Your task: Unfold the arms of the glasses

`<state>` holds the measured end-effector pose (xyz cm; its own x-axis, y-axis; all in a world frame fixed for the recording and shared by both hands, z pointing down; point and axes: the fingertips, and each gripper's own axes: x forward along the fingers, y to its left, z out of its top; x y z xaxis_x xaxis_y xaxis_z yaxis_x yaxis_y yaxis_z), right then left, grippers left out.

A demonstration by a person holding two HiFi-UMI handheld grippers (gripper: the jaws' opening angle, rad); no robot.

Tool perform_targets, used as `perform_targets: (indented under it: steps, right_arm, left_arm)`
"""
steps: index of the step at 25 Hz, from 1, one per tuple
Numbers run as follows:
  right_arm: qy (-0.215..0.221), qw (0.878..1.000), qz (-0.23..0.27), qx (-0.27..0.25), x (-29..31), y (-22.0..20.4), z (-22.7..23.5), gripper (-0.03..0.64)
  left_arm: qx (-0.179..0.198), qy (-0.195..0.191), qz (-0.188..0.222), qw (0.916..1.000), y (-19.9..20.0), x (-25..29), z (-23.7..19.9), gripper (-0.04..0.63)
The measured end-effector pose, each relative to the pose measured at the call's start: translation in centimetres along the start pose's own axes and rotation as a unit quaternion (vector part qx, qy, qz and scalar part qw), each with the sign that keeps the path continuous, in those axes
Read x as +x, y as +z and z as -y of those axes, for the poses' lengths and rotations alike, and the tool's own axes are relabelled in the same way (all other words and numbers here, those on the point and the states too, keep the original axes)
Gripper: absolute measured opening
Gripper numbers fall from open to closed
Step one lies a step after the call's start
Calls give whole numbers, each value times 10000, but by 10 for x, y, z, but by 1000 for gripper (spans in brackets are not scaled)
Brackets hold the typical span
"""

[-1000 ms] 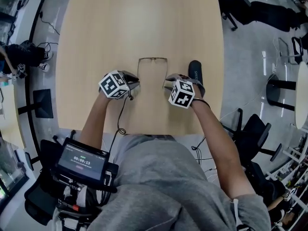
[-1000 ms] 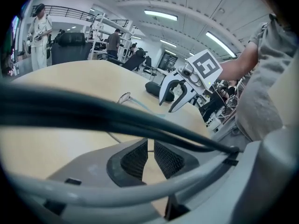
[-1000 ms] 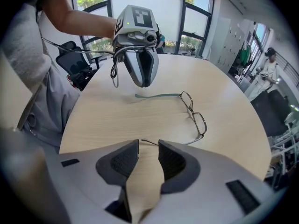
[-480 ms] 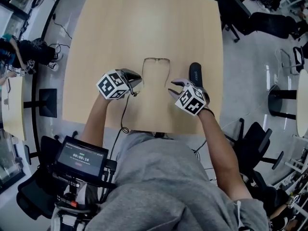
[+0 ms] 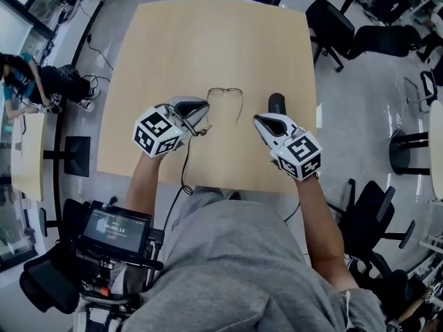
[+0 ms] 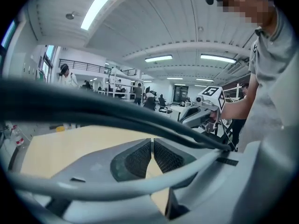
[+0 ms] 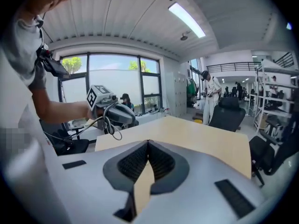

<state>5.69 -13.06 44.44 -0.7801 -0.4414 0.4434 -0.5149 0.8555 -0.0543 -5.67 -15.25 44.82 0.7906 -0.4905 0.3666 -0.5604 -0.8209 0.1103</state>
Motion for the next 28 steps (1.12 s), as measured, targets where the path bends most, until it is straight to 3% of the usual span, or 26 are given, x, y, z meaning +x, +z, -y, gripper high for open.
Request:
perform_targets:
  steps: [6,11,20,28]
  right_arm:
    - [-402,9962,762,-124,-59,46,-19,8]
    - [-590,9920,1069,-317,-101,63,-46,8]
    - [-734,9867,1291,-668,-161,71,-96,8]
    - [-917,9847,1359,-598,-192,70,-123,8]
  left_arm:
    - [366,404,597,9967,51,-27,37,20]
    - [487,662,943,9921,72,-55,74,20]
    - [480,985,1053,9884,68,-104,145,20]
    - [769,986,1105,9860,84,-139,177,20]
